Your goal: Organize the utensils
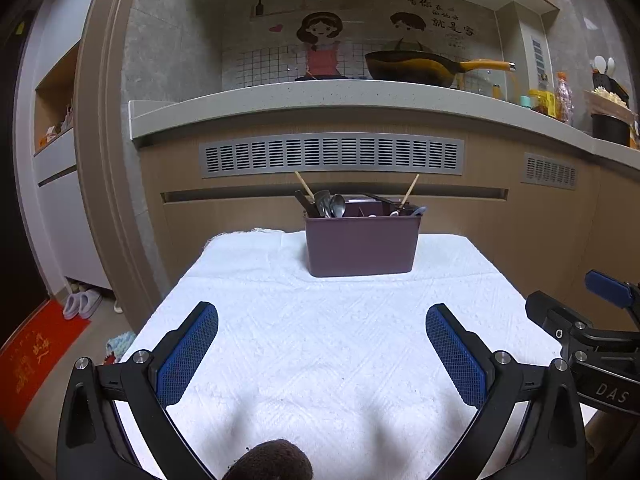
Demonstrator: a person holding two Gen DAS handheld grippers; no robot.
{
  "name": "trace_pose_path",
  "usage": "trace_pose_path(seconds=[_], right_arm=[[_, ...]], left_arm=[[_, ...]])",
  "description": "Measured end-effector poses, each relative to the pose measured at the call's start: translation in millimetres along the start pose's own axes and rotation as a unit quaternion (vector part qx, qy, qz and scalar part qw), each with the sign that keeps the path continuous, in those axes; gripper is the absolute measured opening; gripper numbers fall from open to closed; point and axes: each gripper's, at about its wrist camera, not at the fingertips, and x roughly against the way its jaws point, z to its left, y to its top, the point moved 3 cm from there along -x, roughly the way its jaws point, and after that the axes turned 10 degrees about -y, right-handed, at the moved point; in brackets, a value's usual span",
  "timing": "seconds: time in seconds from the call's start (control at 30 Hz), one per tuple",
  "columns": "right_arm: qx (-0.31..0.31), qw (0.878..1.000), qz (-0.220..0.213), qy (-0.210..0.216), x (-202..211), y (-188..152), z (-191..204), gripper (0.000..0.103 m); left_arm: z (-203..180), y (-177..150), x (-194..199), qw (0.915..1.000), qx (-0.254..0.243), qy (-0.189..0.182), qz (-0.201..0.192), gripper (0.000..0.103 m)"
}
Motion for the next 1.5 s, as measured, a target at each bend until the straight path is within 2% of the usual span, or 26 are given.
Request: trace_pose_path(seconds=[1.5], right_arm=[[0.003, 1.0, 0.007, 0.006, -2.6, -3.0, -0.9, 0.095]], left_arm=[[-2.6, -0.5, -3.7, 0.9999, 0.002, -0.004, 0.011, 0.103]])
